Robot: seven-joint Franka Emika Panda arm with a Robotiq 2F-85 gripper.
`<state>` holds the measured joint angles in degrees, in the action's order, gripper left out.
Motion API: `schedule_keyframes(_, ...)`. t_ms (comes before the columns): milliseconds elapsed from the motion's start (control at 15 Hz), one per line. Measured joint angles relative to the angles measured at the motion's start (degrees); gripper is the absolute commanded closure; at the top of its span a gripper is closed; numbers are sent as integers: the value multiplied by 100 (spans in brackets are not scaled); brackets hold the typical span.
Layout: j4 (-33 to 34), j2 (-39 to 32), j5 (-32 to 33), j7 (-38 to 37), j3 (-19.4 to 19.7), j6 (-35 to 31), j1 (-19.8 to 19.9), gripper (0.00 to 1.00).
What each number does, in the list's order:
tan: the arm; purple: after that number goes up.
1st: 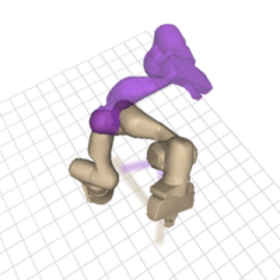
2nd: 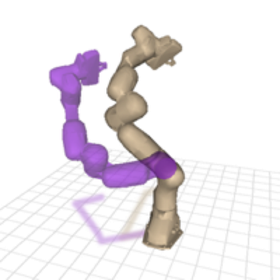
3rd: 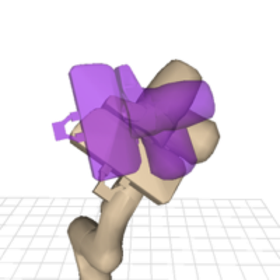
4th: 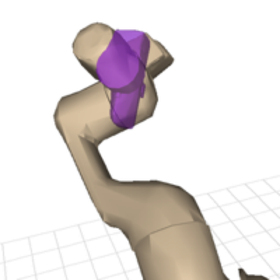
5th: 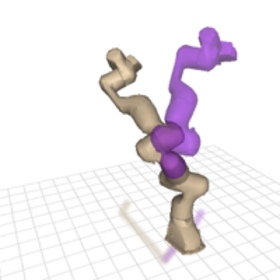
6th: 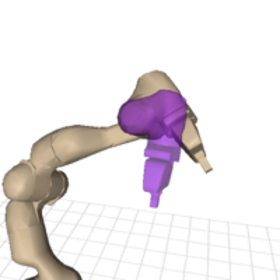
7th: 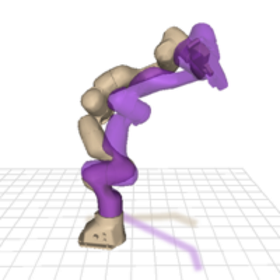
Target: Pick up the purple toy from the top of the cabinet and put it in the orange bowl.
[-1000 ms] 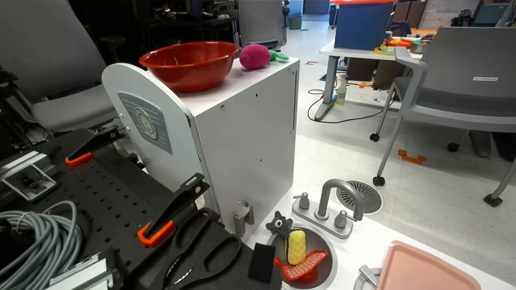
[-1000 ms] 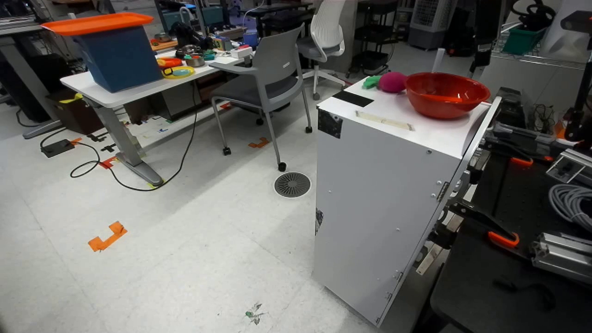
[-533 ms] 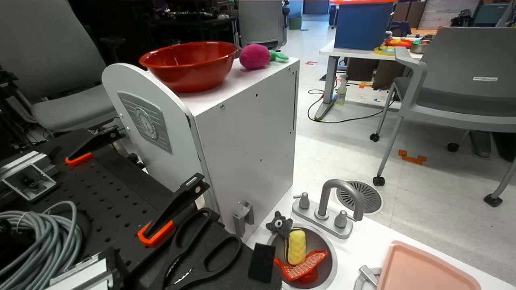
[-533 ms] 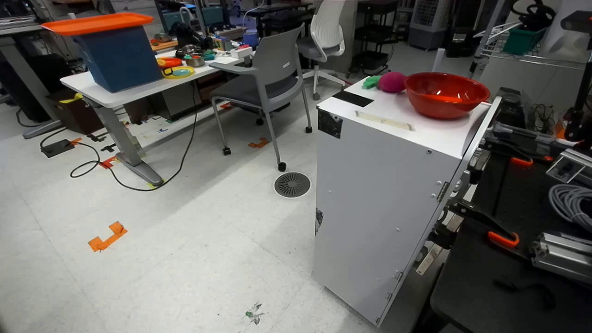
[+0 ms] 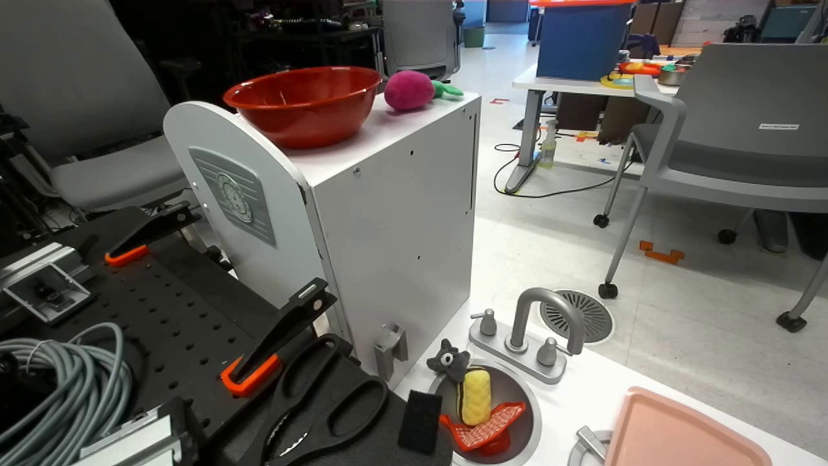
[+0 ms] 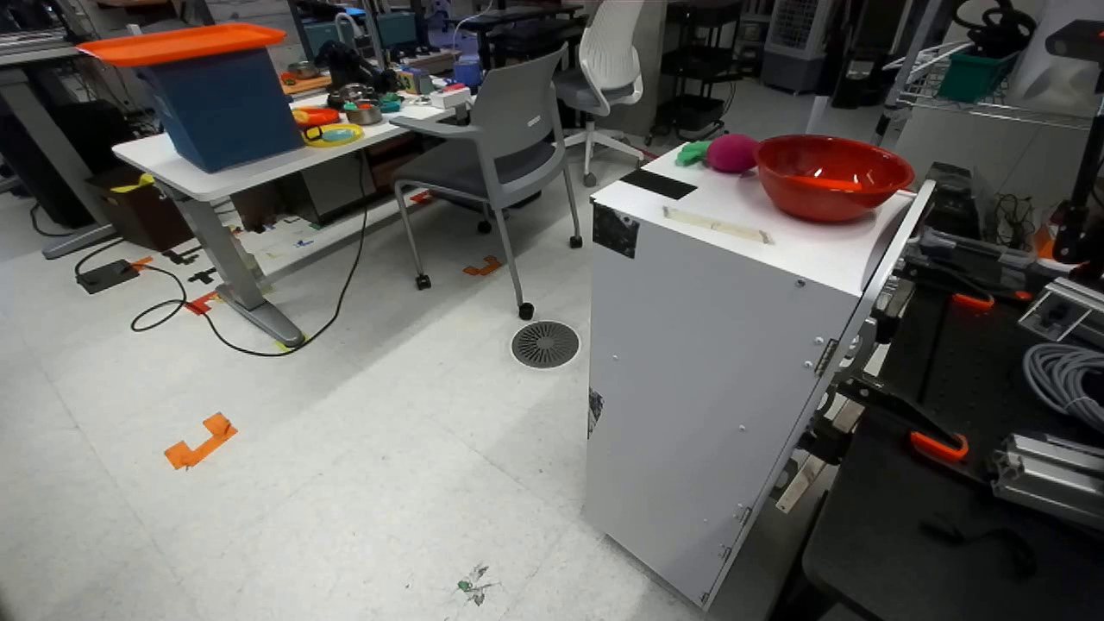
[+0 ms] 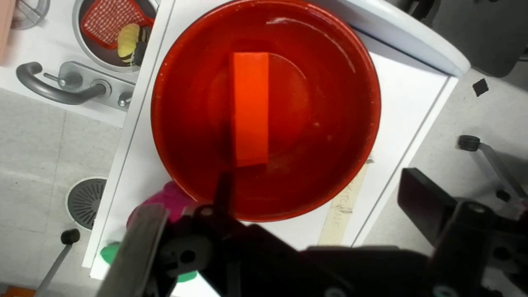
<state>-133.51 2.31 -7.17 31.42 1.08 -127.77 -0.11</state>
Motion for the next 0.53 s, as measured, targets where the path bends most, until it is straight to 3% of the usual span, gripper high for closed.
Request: schedule_keyframes(533,-28,-61,26,-97,-10,127,-10,0)
